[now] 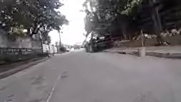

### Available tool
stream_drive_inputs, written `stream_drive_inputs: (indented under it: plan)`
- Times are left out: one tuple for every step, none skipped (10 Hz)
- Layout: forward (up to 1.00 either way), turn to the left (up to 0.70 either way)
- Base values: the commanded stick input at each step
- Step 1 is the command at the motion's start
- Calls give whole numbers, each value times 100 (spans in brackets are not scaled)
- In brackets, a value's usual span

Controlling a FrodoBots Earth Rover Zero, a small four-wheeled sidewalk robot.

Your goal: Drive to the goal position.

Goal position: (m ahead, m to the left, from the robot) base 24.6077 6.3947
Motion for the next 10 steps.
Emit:
stream_drive_inputs:
  plan:
    - [100, -1]
    - [100, -1]
    - [100, -1]
    - [100, -1]
    - [100, -1]
    - [100, -1]
    - [100, -1]
    - [100, -1]
    - [99, -1]
    - [98, -1]
